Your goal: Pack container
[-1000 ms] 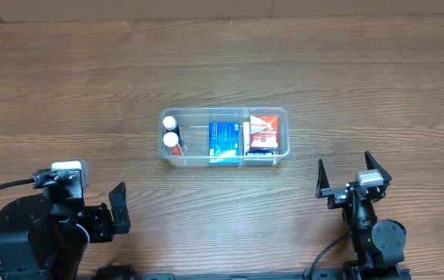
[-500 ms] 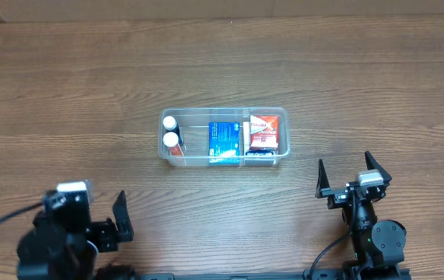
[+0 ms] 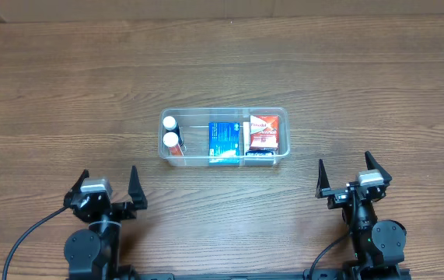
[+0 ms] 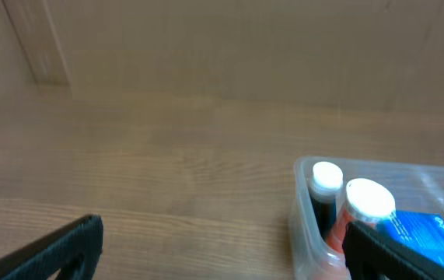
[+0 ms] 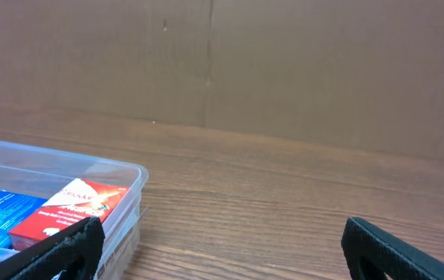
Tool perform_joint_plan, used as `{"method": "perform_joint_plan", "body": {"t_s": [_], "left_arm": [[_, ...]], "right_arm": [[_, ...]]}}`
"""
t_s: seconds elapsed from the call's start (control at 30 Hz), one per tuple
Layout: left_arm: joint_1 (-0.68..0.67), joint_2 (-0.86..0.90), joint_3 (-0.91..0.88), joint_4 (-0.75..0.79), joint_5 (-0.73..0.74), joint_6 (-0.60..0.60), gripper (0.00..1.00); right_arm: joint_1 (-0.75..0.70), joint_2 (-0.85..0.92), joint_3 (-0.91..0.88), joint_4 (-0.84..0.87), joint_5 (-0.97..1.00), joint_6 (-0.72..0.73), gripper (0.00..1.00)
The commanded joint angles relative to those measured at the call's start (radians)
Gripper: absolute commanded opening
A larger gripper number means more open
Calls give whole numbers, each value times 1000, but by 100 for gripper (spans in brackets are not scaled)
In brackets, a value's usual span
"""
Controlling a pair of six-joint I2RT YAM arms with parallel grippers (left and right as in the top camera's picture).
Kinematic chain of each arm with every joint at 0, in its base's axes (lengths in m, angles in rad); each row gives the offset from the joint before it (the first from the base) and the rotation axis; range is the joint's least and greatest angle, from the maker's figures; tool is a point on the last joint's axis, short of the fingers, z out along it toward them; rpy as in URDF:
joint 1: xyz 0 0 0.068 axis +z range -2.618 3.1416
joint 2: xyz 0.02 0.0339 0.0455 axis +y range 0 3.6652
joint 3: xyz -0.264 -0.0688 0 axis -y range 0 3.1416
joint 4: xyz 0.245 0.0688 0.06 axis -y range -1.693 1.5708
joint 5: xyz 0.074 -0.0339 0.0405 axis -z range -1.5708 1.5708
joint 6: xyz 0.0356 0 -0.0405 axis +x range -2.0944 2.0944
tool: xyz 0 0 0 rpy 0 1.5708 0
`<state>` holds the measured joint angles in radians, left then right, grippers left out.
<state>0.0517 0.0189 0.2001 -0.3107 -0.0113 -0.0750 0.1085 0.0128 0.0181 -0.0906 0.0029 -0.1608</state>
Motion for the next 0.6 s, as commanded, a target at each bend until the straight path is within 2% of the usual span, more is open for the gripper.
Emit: {"method": "perform_joint_plan", "body": {"t_s": [0.0,0.1,0.3,0.57], "left_arm": [[-7,-15,-124,204,4,10,100],[-7,-15,-199,311,7,8,100],[-10,-14,-195,233,4,8,100],[-10,-13,-195,234,4,8,100]], "right_arm": [[-6,-10,-10,7,-3,4,100],[-6,-10,-10,7,-3,4,100],[-6,-10,-10,7,-3,4,100],[-6,-10,-10,7,-3,4,100]]}}
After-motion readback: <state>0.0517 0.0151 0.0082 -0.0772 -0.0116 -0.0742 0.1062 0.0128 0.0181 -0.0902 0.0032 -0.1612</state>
